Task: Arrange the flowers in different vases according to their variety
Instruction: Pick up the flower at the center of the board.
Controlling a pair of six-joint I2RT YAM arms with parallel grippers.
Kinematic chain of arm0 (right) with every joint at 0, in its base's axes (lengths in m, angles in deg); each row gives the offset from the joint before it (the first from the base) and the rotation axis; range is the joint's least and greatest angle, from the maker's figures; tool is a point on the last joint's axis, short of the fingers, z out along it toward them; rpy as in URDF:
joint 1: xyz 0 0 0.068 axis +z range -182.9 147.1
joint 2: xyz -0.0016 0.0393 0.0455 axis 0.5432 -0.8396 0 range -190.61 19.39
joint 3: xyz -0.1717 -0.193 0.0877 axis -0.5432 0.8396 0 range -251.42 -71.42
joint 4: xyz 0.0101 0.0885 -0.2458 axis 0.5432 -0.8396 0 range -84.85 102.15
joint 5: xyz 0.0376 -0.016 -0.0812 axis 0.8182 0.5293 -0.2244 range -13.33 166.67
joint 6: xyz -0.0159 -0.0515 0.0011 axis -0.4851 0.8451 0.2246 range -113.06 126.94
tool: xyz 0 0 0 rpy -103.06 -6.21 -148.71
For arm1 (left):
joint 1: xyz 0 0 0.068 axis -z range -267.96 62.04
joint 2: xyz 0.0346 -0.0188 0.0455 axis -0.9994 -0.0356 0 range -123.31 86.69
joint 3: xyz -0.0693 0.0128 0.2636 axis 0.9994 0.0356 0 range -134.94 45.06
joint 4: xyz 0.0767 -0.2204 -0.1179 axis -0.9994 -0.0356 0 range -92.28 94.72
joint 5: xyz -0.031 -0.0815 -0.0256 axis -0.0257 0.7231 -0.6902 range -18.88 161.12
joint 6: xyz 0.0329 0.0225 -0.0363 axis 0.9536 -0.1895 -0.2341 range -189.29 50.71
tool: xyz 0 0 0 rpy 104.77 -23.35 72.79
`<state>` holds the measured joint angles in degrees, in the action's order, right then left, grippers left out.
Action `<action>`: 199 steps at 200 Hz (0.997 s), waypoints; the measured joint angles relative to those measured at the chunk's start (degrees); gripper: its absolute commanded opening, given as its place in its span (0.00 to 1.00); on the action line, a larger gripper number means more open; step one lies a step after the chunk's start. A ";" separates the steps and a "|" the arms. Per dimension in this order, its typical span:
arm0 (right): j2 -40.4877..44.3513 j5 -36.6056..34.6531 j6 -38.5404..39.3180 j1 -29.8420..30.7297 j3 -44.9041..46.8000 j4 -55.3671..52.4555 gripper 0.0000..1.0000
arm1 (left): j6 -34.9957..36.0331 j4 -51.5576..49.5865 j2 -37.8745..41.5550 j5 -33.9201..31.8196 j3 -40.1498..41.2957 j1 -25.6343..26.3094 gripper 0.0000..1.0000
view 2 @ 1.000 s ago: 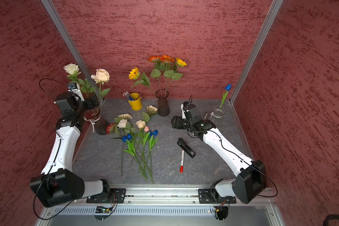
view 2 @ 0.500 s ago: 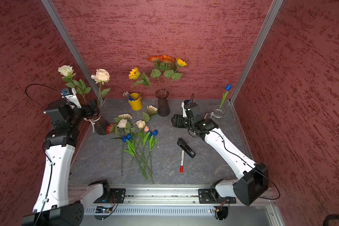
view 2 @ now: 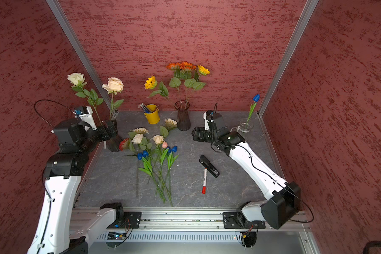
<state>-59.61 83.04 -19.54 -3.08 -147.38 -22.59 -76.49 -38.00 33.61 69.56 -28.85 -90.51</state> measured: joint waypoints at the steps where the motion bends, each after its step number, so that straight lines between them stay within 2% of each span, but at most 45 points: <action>1: 0.00 0.02 0.00 0.00 0.02 0.02 0.79 | -0.09 -0.11 0.04 -0.02 0.09 0.20 1.00; 46: -1.11 0.83 0.24 0.00 2.19 0.02 0.80 | -3.82 -4.00 1.68 -1.92 5.57 6.69 1.00; 199: -4.83 2.95 -0.09 0.00 3.28 0.85 0.80 | -14.03 -6.56 1.22 -12.94 12.63 28.92 1.00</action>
<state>-64.44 86.00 -19.63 -3.08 -144.10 -21.73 -90.53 -44.56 34.84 56.62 -16.21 -61.59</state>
